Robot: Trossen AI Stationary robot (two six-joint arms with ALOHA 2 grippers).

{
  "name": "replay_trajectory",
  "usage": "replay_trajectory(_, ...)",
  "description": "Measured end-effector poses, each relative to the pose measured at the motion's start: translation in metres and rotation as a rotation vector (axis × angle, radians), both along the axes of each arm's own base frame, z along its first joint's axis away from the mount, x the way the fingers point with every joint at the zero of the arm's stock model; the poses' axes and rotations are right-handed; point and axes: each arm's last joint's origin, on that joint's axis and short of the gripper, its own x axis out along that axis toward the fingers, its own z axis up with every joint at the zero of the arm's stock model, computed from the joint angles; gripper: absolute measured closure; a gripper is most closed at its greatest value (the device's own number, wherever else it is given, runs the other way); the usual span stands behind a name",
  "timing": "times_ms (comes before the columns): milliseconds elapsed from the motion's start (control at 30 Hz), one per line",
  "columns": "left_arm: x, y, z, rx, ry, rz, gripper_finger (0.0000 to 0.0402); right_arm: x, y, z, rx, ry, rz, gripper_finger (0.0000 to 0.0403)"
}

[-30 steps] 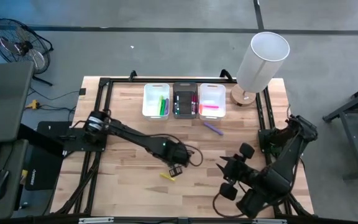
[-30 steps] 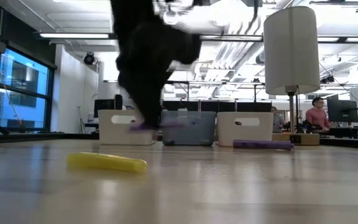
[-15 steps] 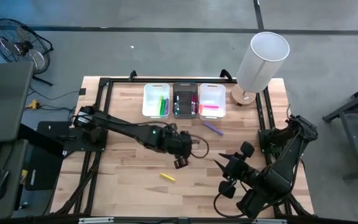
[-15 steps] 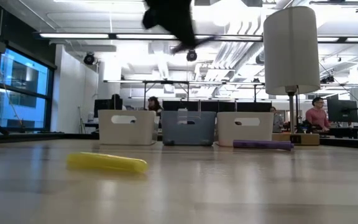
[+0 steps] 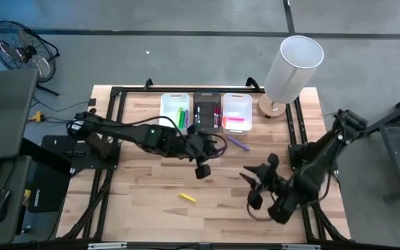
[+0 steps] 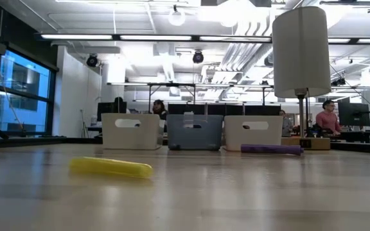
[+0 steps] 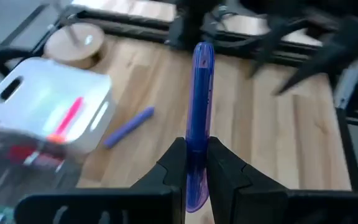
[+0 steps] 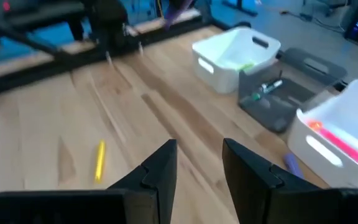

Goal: Pick & Place Markers
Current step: Put the purple pen into the right white bin

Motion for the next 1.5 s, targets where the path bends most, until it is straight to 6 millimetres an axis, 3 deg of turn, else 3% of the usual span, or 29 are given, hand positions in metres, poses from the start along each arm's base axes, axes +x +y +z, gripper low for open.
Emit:
replay_trajectory(167,0.007,-0.004,0.009,-0.009,-0.104,-0.099,0.0373,-0.001,-0.021,0.001,-0.002,-0.143,0.041,0.0285)
replay_trajectory(567,0.013,-0.005,0.02,-0.014,-0.232,-0.126,0.0373,-0.013,-0.05,0.029,-0.067,-0.501,0.266,0.0285)
replay_trajectory(1333,0.013,-0.007,0.023,-0.039,-0.258,-0.148,0.0373,0.009,-0.075,0.04,-0.076,-0.585,0.351,0.0286)
replay_trajectory(1500,0.014,-0.007,0.023,-0.042,-0.259,-0.153,0.0373,0.009,-0.075,0.04,-0.078,-0.586,0.355,0.0311)
